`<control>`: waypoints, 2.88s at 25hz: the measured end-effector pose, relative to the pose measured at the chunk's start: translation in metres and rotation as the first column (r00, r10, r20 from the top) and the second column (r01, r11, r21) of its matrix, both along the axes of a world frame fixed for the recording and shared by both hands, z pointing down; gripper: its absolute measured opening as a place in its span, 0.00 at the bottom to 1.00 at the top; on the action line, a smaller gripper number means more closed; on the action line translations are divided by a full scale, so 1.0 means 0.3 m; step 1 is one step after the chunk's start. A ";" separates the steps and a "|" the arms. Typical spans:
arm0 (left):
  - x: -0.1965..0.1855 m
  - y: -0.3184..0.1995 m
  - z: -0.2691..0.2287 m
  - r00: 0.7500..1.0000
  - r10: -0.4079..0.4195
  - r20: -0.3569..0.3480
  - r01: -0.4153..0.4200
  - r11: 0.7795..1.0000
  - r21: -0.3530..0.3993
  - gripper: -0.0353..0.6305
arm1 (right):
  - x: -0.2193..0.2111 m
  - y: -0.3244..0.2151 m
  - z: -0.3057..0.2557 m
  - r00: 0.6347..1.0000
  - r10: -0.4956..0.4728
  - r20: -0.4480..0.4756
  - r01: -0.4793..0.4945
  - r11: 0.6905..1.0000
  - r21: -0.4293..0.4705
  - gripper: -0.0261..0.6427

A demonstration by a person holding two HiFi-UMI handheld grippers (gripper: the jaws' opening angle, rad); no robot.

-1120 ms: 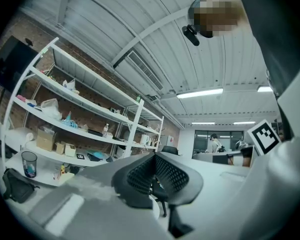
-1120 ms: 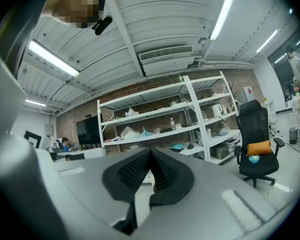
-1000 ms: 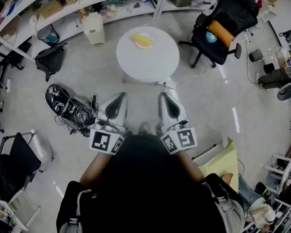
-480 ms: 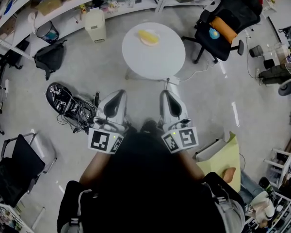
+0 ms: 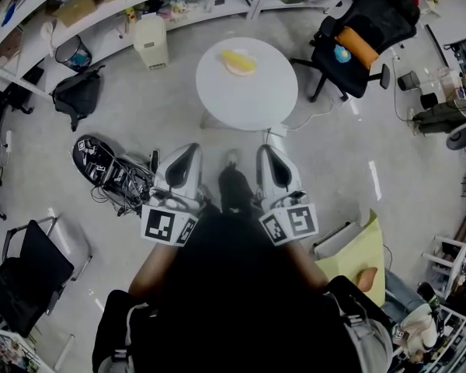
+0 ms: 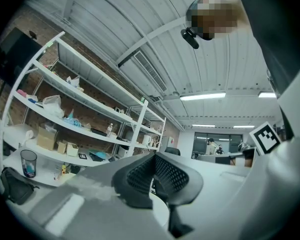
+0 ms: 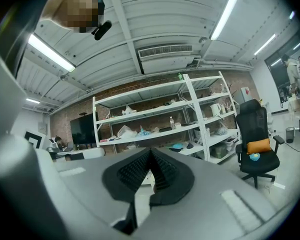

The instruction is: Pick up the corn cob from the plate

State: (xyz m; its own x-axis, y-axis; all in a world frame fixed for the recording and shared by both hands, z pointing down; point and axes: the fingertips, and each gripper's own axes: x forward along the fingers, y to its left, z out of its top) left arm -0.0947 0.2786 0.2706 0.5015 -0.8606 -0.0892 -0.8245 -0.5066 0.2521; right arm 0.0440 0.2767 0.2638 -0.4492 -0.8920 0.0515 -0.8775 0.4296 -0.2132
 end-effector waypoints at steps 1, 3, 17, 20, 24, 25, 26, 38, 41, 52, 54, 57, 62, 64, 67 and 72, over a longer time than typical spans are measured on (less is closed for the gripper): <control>0.004 -0.012 0.001 1.000 -0.001 0.000 0.001 1.000 0.000 0.06 | 0.003 -0.013 0.002 1.000 -0.002 0.002 0.002 1.000 0.000 0.05; 0.013 -0.038 0.002 1.000 -0.004 -0.002 0.004 1.000 -0.001 0.06 | 0.010 -0.041 0.005 1.000 -0.004 0.007 0.004 1.000 0.004 0.05; 0.069 -0.289 -0.015 1.000 -0.027 0.009 0.027 1.000 -0.008 0.06 | 0.060 -0.315 -0.006 0.999 -0.029 0.027 0.029 1.000 0.001 0.05; 0.095 -0.347 -0.007 1.000 -0.024 0.016 0.025 1.000 -0.017 0.06 | 0.079 -0.377 0.002 0.999 -0.033 0.032 0.033 0.999 -0.008 0.05; 0.136 -0.434 0.003 0.999 -0.027 0.024 0.028 0.999 -0.027 0.06 | 0.115 -0.465 0.017 0.998 -0.037 0.041 0.038 0.999 -0.021 0.05; 0.148 -0.455 0.004 0.999 -0.028 0.026 0.029 0.999 -0.029 0.06 | 0.127 -0.487 0.021 0.998 -0.039 0.043 0.040 0.999 -0.025 0.05; 0.161 -0.476 0.004 0.999 -0.030 0.028 0.031 0.999 -0.032 0.06 | 0.140 -0.507 0.024 0.998 -0.041 0.045 0.042 0.999 -0.029 0.05; 0.287 -0.700 -0.013 0.995 -0.087 0.049 0.089 0.995 -0.035 0.06 | 0.265 -0.747 0.048 0.993 -0.096 0.065 0.099 0.994 -0.046 0.05; 0.301 -0.726 0.001 0.993 -0.107 0.050 0.109 0.993 -0.047 0.06 | 0.280 -0.776 0.071 0.992 -0.111 0.066 0.115 0.992 -0.060 0.05; 0.288 -0.850 -0.002 0.990 -0.131 0.045 0.134 0.989 -0.068 0.06 | 0.256 -0.909 0.100 0.989 -0.129 0.077 0.136 0.986 -0.097 0.05; 0.280 -0.870 0.010 0.992 -0.123 0.040 0.126 0.989 -0.072 0.06 | 0.249 -0.925 0.112 0.990 -0.123 0.071 0.130 0.986 -0.100 0.05; 0.271 -0.906 0.022 0.994 -0.103 0.035 0.106 0.991 -0.077 0.06 | 0.243 -0.956 0.129 0.992 -0.108 0.063 0.114 0.988 -0.102 0.05; 0.253 -0.977 0.040 0.997 -0.073 0.031 0.075 0.993 -0.092 0.06 | 0.234 -1.013 0.155 0.996 -0.070 0.058 0.077 0.989 -0.128 0.05; 0.249 -1.006 0.054 0.998 -0.062 0.027 0.064 0.993 -0.098 0.06 | 0.230 -1.035 0.172 0.997 -0.058 0.055 0.065 0.988 -0.138 0.05; 0.241 -1.045 0.075 0.998 -0.050 0.024 0.053 0.993 -0.107 0.06 | 0.222 -1.067 0.201 0.997 -0.044 0.056 0.052 0.987 -0.155 0.05; 0.226 -1.102 0.115 0.999 -0.043 0.016 0.045 0.990 -0.136 0.06 | 0.209 -1.116 0.252 0.998 -0.029 0.054 0.039 0.981 -0.192 0.05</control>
